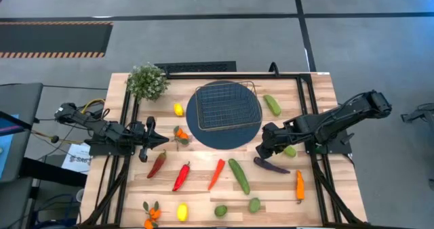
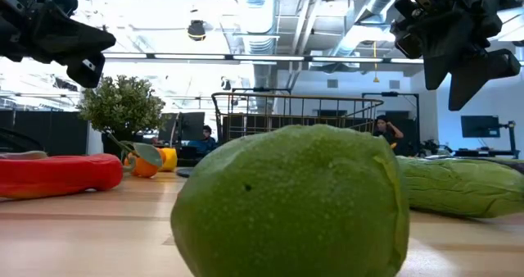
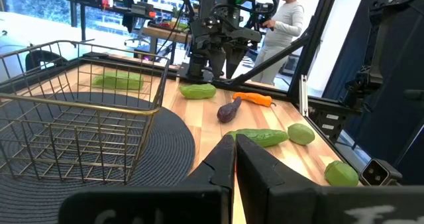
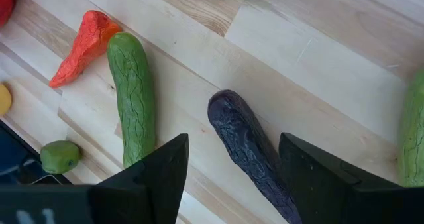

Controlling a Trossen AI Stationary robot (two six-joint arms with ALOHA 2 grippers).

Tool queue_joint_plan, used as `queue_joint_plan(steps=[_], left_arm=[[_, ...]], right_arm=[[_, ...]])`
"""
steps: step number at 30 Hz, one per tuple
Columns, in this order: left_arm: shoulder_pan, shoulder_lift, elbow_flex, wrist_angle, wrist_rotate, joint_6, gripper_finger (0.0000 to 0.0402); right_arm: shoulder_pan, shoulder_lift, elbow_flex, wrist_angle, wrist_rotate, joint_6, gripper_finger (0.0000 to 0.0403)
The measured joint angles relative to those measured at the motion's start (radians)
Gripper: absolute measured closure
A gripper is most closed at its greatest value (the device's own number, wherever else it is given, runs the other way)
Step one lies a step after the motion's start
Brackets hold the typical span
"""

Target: Build produce basket

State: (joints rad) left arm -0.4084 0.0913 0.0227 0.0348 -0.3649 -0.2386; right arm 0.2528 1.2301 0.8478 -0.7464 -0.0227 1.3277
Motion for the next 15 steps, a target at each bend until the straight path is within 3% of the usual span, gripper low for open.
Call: queue_joint_plan(steps=[11,15], left_arm=[[0.000,0.000,0.000,0.000,0.000,-0.002,0.0401],[0.000,0.000,0.000,0.001,-0.010,-0.070,0.0401]], right_arm=[[0.000,0.000,0.000,0.000,0.000,0.000,0.0149],[0.000,0.000,0.000,0.000,0.000,0.000,0.0149]])
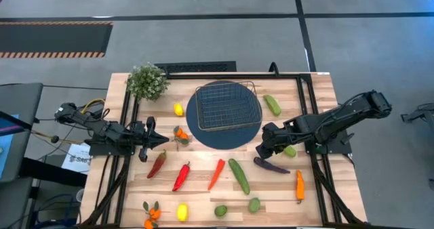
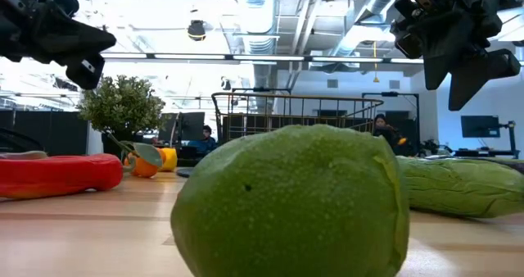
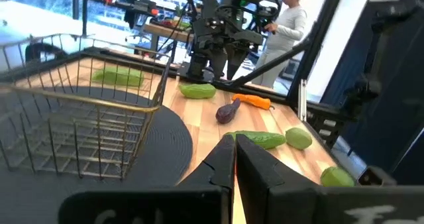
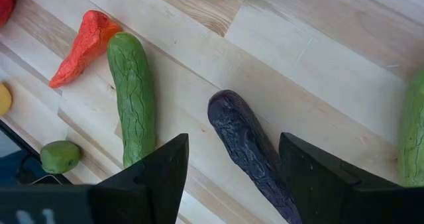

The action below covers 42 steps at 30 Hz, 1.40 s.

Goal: Build produce basket
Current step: Put the eggplant into the basket

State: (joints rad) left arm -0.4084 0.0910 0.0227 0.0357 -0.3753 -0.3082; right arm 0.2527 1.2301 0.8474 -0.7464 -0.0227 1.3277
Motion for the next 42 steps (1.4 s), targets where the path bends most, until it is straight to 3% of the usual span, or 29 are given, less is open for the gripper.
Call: queue_joint_plan(steps=[4,13,17,24,30,37,42], left_arm=[[0.000,0.000,0.000,0.000,-0.008,-0.117,0.0401],[0.000,0.000,0.000,0.000,0.001,-0.218,0.0401],[0.000,0.000,0.000,0.002,-0.036,-0.235,0.0401],[0.000,0.000,0.000,0.006,-0.110,-0.246,0.0402],[0.000,0.000,0.000,0.006,-0.097,-0.279,0.0401],[0.000,0.000,0.000,0.006,-0.097,-0.267,0.0402],[0.000,0.000,0.000,0.007,-0.111,-0.252,0.0401]], right_arm=[[0.000,0.000,0.000,0.000,0.000,0.000,0.0149],[0.000,0.000,0.000,0.000,0.013,0.000,0.0149],[-0.002,0.013,0.000,0.011,0.102,0.002,0.0149],[-0.024,0.058,0.000,0.054,0.101,-0.024,0.0149],[-0.026,0.131,0.000,0.055,0.092,0.007,0.0149],[-0.043,0.191,0.000,0.167,-0.204,0.011,0.0149],[-0.013,0.198,0.014,0.214,-0.327,-0.030,0.0149]])
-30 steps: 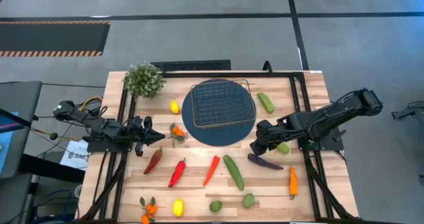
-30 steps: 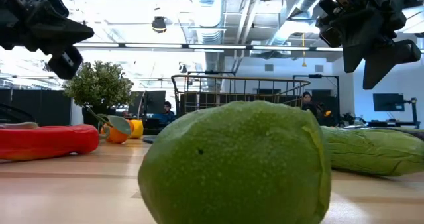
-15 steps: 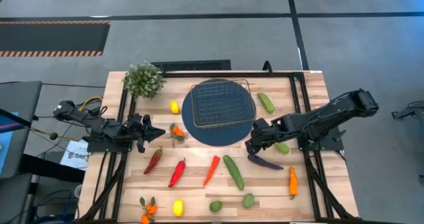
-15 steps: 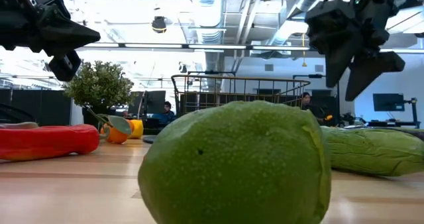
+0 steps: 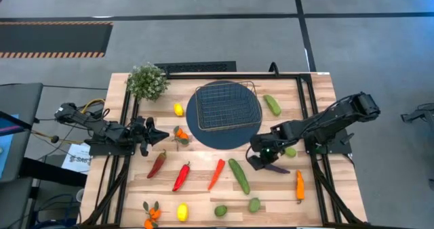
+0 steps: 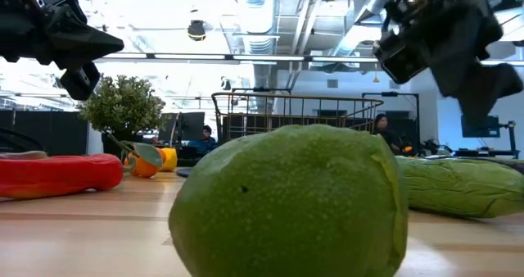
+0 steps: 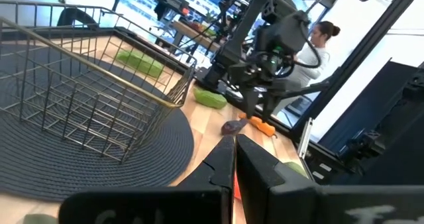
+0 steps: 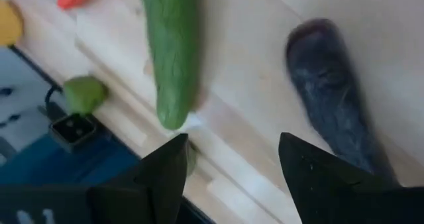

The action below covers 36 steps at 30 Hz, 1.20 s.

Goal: Build produce basket
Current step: Put the eggplant into the basket

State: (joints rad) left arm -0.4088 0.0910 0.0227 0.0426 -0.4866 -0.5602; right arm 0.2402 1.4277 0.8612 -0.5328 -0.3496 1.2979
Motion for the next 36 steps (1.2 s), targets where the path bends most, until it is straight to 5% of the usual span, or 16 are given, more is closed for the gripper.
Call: queue_joint_plan(steps=[9,20,30,36], left_arm=[[0.000,0.000,0.000,0.001,-0.013,0.015,0.0402],[0.000,0.000,0.000,0.001,-0.023,0.017,0.0401],[0.000,0.000,0.000,0.001,-0.022,-0.002,0.0401],[0.000,0.000,0.000,0.001,-0.022,-0.020,0.0401]], right_arm=[[0.070,0.000,0.047,-0.275,0.033,-0.118,0.0149],[0.165,0.089,0.049,-0.216,0.171,-0.219,0.0149],[0.177,0.251,0.094,-0.258,0.193,-0.358,0.0149],[0.167,0.295,0.177,-0.356,0.330,-0.435,0.0149]])
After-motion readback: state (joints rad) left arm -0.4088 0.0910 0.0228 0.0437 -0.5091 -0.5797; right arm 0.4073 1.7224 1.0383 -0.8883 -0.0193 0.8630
